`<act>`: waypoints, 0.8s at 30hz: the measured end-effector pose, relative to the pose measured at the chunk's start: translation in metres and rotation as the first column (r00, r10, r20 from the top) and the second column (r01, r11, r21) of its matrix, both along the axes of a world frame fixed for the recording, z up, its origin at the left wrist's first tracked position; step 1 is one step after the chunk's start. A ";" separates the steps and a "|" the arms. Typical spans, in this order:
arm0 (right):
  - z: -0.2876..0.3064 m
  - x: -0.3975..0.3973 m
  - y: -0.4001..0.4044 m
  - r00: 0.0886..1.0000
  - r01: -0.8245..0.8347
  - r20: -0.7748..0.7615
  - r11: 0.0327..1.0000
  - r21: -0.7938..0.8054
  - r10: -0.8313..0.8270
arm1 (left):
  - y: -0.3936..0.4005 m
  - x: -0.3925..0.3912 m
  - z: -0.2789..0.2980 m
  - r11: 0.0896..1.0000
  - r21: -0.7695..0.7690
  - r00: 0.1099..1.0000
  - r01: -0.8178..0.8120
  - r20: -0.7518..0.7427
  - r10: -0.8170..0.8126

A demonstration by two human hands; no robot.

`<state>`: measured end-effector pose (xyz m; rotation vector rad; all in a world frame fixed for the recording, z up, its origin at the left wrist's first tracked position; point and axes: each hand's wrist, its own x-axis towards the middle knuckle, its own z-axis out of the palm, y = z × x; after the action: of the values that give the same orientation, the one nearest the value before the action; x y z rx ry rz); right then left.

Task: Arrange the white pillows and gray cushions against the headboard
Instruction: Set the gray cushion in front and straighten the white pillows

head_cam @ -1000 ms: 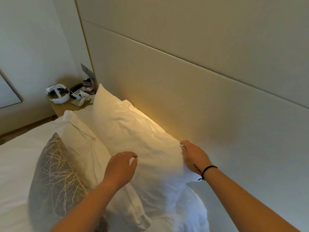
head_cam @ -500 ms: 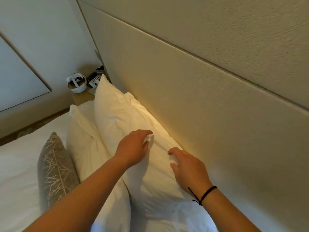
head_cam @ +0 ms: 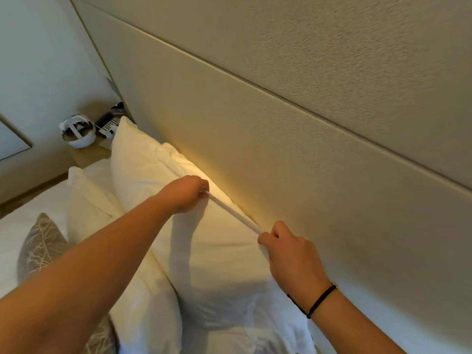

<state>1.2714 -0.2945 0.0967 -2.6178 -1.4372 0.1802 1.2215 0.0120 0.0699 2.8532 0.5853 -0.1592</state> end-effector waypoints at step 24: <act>0.009 -0.019 0.010 0.994 0.054 0.112 0.927 -0.372 -0.013 | 0.036 -0.006 -0.043 0.995 0.099 0.991 0.015 0.127 -0.027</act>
<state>1.2523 -0.2845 0.1055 -2.9955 -1.5212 0.3465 1.2156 0.0482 0.0272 2.9374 0.5514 0.0514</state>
